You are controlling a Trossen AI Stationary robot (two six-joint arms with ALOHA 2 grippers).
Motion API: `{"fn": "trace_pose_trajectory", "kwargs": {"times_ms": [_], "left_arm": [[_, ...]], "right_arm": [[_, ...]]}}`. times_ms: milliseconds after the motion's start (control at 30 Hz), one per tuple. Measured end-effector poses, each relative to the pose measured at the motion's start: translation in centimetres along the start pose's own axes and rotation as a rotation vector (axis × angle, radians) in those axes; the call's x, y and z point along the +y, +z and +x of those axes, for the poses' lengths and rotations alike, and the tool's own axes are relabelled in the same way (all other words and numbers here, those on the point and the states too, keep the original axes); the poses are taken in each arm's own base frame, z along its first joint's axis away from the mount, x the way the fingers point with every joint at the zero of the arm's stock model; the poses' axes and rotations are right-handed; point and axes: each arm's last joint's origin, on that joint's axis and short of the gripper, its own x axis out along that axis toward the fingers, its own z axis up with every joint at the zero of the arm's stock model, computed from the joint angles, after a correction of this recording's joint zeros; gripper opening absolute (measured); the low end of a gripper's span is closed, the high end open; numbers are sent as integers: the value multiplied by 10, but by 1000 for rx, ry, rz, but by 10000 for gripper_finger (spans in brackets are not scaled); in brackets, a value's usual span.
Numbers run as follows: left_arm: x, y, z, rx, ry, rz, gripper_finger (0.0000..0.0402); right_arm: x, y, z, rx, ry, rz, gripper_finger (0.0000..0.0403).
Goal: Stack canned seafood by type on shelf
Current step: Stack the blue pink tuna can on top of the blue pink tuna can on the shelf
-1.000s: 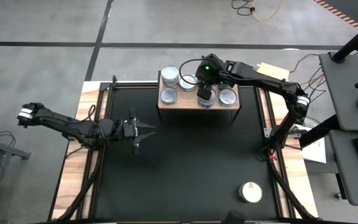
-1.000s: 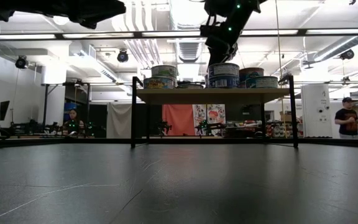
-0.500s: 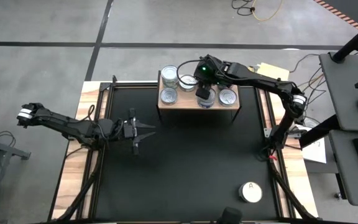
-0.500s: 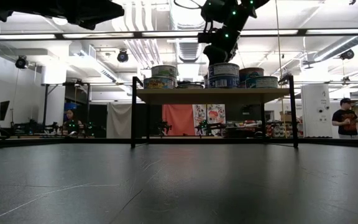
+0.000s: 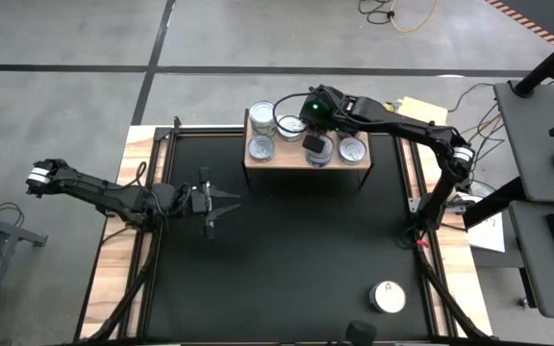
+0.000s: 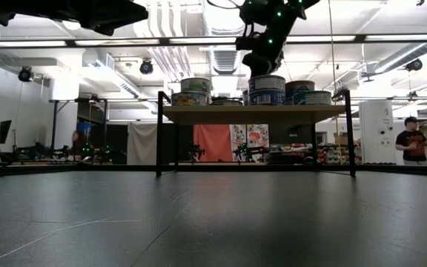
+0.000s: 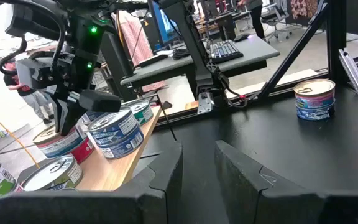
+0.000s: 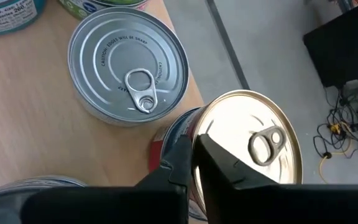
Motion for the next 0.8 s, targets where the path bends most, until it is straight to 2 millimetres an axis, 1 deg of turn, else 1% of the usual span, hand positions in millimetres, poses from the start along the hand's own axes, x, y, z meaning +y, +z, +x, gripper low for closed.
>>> {"fn": "trace_pose_trajectory", "kwargs": {"times_ms": [333, 500, 800], "left_arm": [[0, 0, 0, 0, 0, 0, 77], [0, 0, 0, 0, 0, 0, 77], [0, 0, 0, 0, 0, 0, 77]], "right_arm": [[-5, 4, -14, 9, 17, 7, 8], [-5, 4, -18, 16, 20, 5, 8], [-4, 11, -27, -27, 20, 9, 8]]}}
